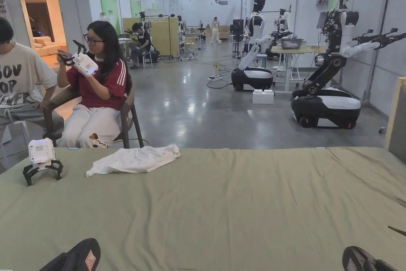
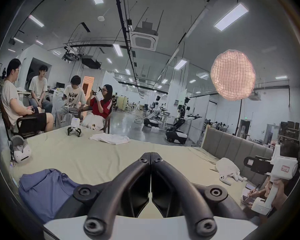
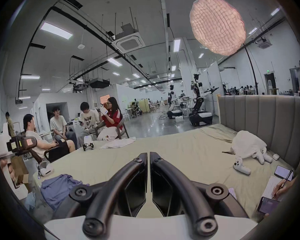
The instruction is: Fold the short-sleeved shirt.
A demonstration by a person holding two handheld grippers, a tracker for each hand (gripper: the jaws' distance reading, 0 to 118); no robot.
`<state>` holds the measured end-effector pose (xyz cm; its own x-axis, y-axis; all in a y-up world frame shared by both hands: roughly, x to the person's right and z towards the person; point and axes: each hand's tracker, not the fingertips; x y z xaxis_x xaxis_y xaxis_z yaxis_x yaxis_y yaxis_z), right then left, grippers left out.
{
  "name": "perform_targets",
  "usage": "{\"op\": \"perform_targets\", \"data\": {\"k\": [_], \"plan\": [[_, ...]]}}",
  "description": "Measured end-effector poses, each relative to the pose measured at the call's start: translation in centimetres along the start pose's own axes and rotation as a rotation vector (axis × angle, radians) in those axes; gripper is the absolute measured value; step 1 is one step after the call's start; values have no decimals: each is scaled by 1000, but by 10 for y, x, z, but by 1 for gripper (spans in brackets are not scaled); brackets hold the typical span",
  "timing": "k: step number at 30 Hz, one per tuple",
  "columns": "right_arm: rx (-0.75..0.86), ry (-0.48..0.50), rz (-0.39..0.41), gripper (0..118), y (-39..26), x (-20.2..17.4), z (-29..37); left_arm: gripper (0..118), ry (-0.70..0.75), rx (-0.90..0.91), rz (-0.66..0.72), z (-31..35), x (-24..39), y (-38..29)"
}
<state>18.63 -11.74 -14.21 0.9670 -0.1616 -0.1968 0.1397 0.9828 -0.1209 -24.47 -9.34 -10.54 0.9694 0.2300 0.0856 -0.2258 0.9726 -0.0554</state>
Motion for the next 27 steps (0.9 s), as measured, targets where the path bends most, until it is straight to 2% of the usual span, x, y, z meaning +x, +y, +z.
{"op": "perform_targets", "data": {"k": [5, 9, 12, 14, 15, 18, 20, 21, 22, 23, 24, 27], "plan": [[-6, -5, 55, 1, 1, 1, 0, 0, 8, -8, -16, -3, 4, 0], [-10, 3, 58, 1, 1, 4, 1, 0, 11, -7, -43, -3, 2, -1], [-9, 11, 79, 1, -1, 3, -2, 0, 45, -33, -10, -2, -11, 0], [-15, 35, 56, 1, -3, 0, -5, 0, 90, -46, 5, 5, -28, 0], [-34, 76, 31, 1, -20, -40, -27, 0, 124, -52, -6, 9, -35, 0], [-76, 127, 26, 1, -34, -60, -46, 0, 207, -90, -36, 19, -66, -3], [-112, 173, 29, 1, -42, -70, -58, 19, 284, -121, -51, 23, -89, -9], [-130, 188, 31, 1, -45, -75, -63, 38, 303, -136, -52, 23, -100, -12], [-145, 201, 36, 1, -49, -80, -68, 71, 325, -166, -48, 21, -113, -17], [-161, 222, 44, 1, -52, -85, -72, 91, 344, -231, -38, 14, -127, -22], [-170, 230, 50, 1, -54, -88, -76, 100, 354, -287, -32, 5, -141, -30], [-200, 241, 51, 1, -62, -94, -82, 100, 379, -437, 12, -28, -187, -67]]}}
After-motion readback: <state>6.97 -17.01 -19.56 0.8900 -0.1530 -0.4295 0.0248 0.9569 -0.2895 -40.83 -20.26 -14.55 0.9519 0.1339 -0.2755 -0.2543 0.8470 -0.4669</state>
